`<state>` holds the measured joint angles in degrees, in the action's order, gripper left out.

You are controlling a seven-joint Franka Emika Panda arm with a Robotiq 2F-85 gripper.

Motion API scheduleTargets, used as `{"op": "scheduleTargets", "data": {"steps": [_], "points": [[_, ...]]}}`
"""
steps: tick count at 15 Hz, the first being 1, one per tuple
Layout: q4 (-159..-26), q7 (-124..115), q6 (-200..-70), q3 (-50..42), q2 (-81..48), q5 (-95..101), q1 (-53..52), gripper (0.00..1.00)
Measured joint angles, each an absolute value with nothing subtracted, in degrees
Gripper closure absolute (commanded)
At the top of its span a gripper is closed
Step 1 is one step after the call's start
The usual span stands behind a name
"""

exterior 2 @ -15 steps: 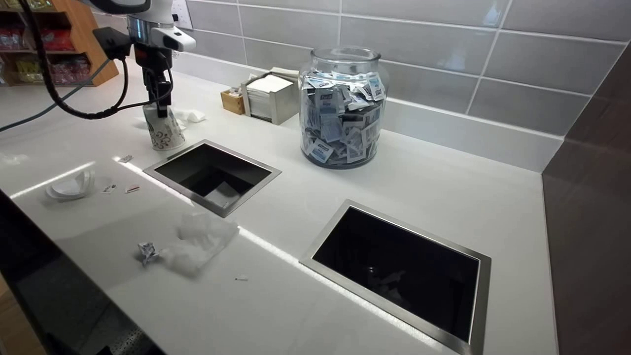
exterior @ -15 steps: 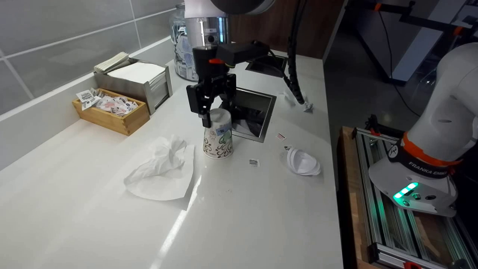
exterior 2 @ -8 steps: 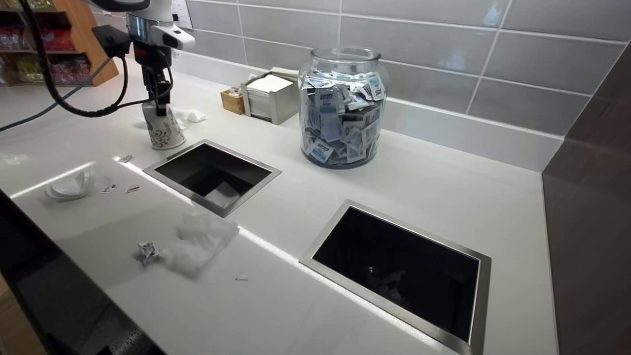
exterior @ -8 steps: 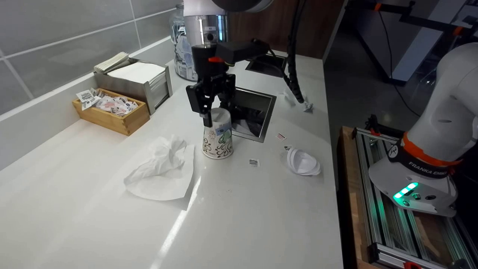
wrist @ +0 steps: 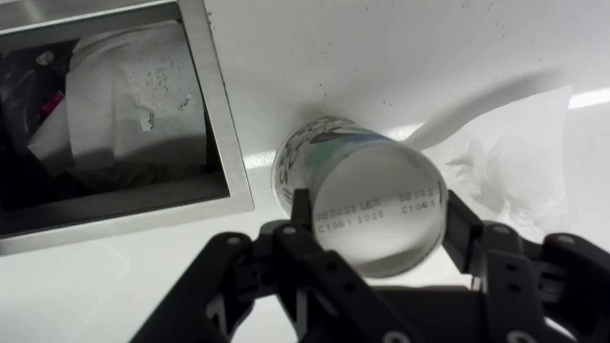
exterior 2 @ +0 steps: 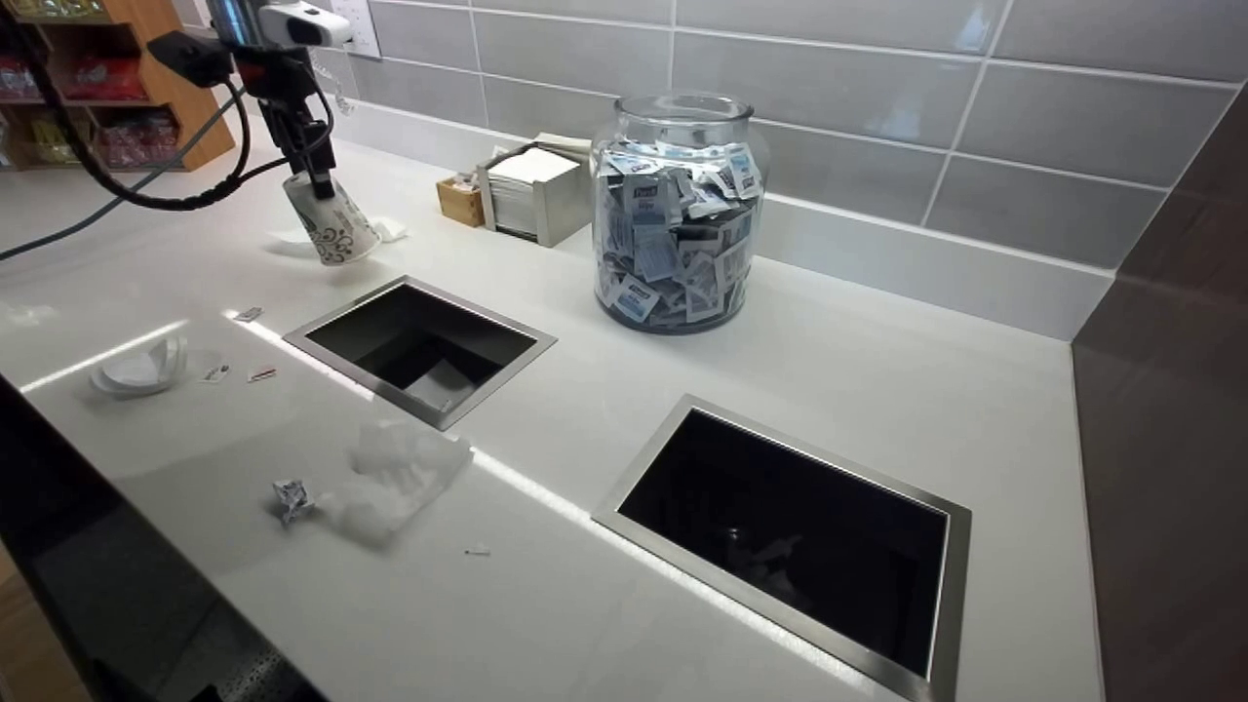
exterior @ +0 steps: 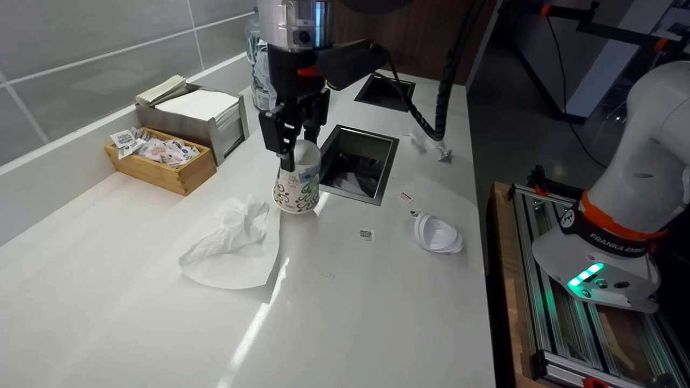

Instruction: Turn the paper cup over

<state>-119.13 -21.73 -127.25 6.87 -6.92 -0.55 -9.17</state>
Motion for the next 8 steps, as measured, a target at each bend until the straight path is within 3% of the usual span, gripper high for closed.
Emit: {"op": "scheduleTargets", "data": {"steps": [8], "points": [[-128.4,-31.7,-143.3,7.4,-3.3,13.2,-11.0,0.59]]}}
